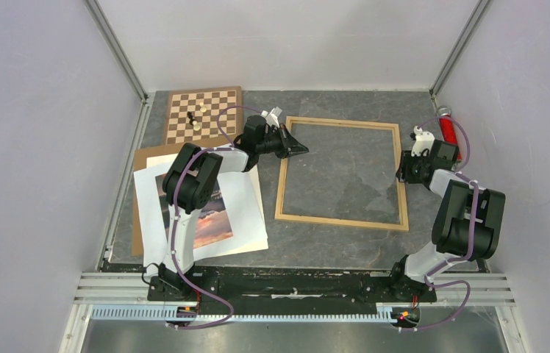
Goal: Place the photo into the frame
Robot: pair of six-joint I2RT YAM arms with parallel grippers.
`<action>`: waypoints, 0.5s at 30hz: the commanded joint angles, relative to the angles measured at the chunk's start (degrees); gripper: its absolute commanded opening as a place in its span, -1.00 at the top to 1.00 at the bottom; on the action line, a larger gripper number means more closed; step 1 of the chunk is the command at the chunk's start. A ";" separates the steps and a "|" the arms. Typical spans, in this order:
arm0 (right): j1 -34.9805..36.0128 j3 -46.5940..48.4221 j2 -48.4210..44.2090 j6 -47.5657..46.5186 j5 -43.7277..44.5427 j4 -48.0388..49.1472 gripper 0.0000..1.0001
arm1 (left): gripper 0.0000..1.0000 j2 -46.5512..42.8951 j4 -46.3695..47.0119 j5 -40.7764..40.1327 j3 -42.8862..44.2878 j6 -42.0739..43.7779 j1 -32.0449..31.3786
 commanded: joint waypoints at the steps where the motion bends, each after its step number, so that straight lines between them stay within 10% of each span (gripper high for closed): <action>1: 0.35 2.12 0.25 -0.24 0.91 1.79 0.12 | 0.96 -1.40 2.08 -1.09 2.16 3.16 0.19; 15: 0.43 2.20 0.41 -0.33 1.19 1.65 0.09 | 0.95 -1.35 1.35 -1.81 2.87 3.77 0.25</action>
